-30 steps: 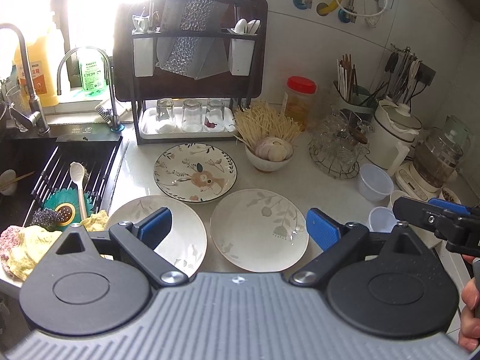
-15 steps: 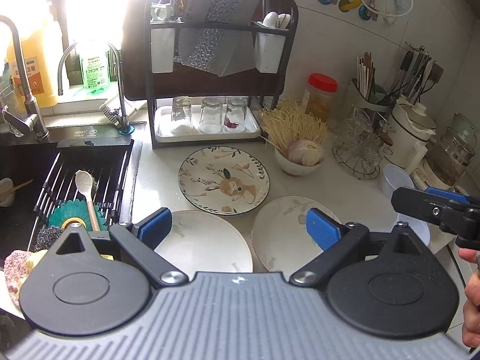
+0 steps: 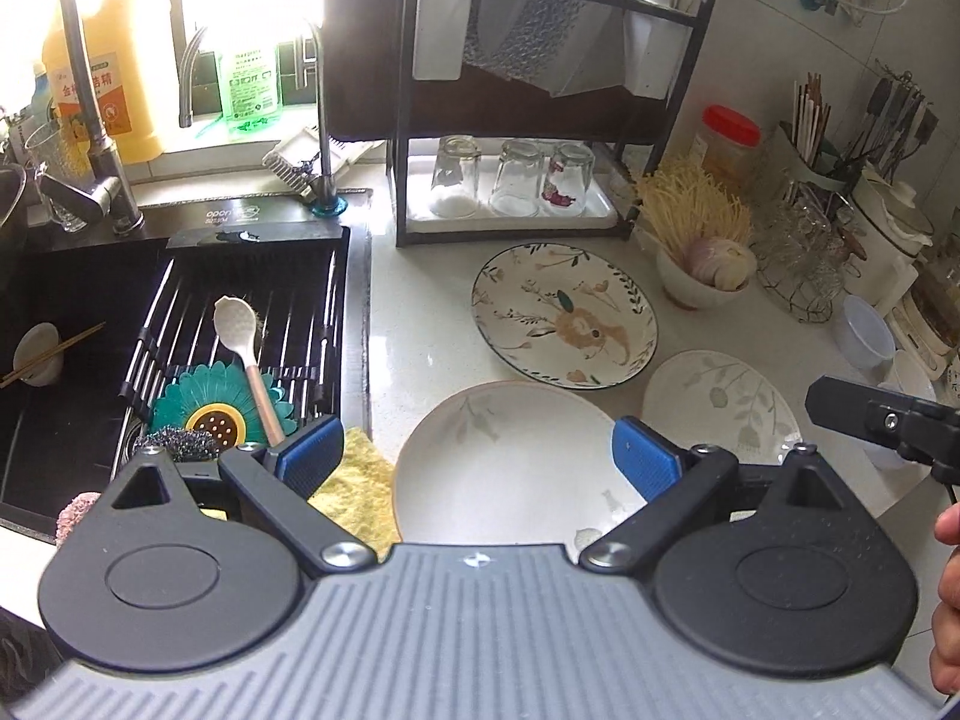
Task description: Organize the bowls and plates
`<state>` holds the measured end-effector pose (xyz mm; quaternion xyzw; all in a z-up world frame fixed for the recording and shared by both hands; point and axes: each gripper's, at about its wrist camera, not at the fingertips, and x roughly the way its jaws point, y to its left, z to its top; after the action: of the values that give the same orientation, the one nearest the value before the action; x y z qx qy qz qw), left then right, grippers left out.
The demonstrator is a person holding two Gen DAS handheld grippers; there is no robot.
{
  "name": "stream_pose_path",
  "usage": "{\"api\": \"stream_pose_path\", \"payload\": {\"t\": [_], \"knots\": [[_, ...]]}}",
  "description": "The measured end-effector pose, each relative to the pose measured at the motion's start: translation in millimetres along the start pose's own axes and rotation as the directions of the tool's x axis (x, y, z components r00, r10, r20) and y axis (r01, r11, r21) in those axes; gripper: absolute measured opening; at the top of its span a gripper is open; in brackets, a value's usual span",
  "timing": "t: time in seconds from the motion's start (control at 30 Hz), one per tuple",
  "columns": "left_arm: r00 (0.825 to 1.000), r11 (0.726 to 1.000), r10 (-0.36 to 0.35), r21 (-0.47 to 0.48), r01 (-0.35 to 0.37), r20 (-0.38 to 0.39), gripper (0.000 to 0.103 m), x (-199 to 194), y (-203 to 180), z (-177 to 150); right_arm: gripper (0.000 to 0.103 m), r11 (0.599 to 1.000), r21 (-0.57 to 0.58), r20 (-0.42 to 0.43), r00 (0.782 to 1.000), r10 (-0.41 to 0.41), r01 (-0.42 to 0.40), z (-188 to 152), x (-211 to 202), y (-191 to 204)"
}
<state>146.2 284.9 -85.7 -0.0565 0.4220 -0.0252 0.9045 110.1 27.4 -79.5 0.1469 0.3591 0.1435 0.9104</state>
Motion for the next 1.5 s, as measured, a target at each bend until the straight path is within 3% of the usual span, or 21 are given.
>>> {"api": "stream_pose_path", "payload": {"t": [0.1, 0.27, 0.43, 0.53, 0.7, 0.83, 0.97, 1.07, 1.13, 1.33, 1.5], "knots": [[1.0, 0.999, 0.0, -0.05, -0.001, -0.02, 0.098, 13.1, 19.3, -5.1, 0.103, 0.998, 0.034, -0.045, 0.998, 0.048, -0.047, -5.5, 13.9, -0.7], [0.996, 0.993, 0.065, -0.092, -0.07, -0.056, 0.098, 41.5, 45.1, -14.8, 0.092, 0.995, 0.063, -0.126, 0.988, 0.09, -0.082, -11.4, 36.2, -2.5], [0.991, 0.991, 0.051, -0.119, -0.066, -0.121, 0.098, 56.6, 65.2, -27.8, 0.079, 0.993, 0.076, -0.228, 0.968, 0.103, -0.088, -23.4, 57.6, 5.4], [0.985, 0.992, 0.061, -0.097, -0.077, -0.159, 0.098, 70.2, 70.3, -35.3, 0.074, 0.992, 0.103, -0.27, 0.958, 0.094, -0.068, -32.4, 68.9, 1.6], [0.982, 0.996, -0.002, -0.088, -0.014, -0.187, 0.095, 89.1, 72.3, -42.3, 0.061, 0.985, 0.17, -0.309, 0.949, 0.063, -0.011, -46.3, 82.9, -12.2], [0.98, 0.996, -0.028, -0.087, 0.011, -0.197, 0.081, 101.5, 72.0, -42.4, 0.049, 0.975, 0.215, -0.329, 0.944, 0.025, 0.049, -58.2, 94.3, -23.8], [0.975, 0.995, -0.048, -0.095, 0.028, -0.217, 0.063, 116.9, 76.5, -38.5, 0.045, 0.969, 0.235, -0.344, 0.939, 0.015, 0.071, -66.6, 106.7, -30.0], [0.974, 0.995, -0.061, -0.096, 0.041, -0.216, 0.049, 125.5, 78.2, -34.5, 0.028, 0.965, 0.251, -0.34, 0.94, 0.014, 0.077, -67.6, 112.2, -31.8], [0.974, 0.994, -0.065, -0.095, 0.046, -0.216, 0.035, 130.6, 78.3, -32.1, 0.018, 0.962, 0.259, -0.347, 0.938, 0.008, 0.087, -66.6, 118.4, -33.2], [0.966, 0.992, -0.117, -0.08, 0.101, -0.232, 0.017, 145.7, 76.8, -24.9, 0.017, 0.955, 0.28, -0.326, 0.945, 0.0, 0.097, -63.3, 126.8, -36.1], [0.956, 0.988, -0.146, -0.08, 0.13, -0.254, 0.012, 153.0, 75.5, -21.4, 0.017, 0.957, 0.276, -0.329, 0.944, 0.01, 0.086, -62.3, 133.2, -38.3]]}}
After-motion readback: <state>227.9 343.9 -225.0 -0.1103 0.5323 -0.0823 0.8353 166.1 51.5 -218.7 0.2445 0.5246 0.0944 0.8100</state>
